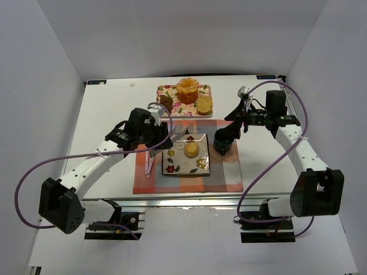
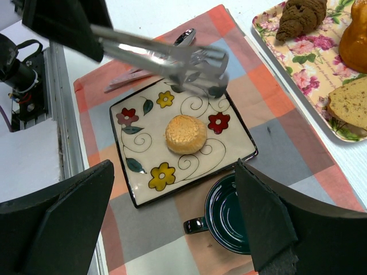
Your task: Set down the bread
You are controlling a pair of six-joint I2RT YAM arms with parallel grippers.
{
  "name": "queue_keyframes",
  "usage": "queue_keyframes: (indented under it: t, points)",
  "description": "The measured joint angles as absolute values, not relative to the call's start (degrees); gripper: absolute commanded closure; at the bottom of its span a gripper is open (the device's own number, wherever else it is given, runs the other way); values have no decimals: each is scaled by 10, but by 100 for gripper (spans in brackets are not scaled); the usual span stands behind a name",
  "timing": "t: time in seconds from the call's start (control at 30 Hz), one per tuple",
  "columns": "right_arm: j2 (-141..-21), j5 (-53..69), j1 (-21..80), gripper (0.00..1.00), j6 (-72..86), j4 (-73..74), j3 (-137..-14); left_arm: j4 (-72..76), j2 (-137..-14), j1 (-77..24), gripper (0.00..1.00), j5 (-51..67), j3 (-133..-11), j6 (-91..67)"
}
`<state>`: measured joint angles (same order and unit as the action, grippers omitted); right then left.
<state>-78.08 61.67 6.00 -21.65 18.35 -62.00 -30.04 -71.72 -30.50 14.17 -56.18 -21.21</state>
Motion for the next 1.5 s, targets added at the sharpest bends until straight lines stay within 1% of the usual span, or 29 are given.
queue_keyframes:
  t: [0.3,0.5,0.67,0.9,1.13,1.5]
  points:
    - [-781,618,60,11,-215,182,-620,-300,-780,-225,43,123,-641,-200]
    - [-781,622,60,11,-211,177,-620,-312,-867,-185,42,76,-725,-193]
    - [-781,625,60,11,-208,168,-620,-334,-934,-185,41,35,-791,-182]
    - [-781,631,60,11,-201,161,-614,-357,-979,-185,40,-11,-848,-167]
    - [-781,632,60,11,-199,160,-610,-357,-1029,-185,39,-2,-897,-156]
    - [-781,632,60,11,-199,159,-609,-376,-1081,-185,38,9,-934,-140]
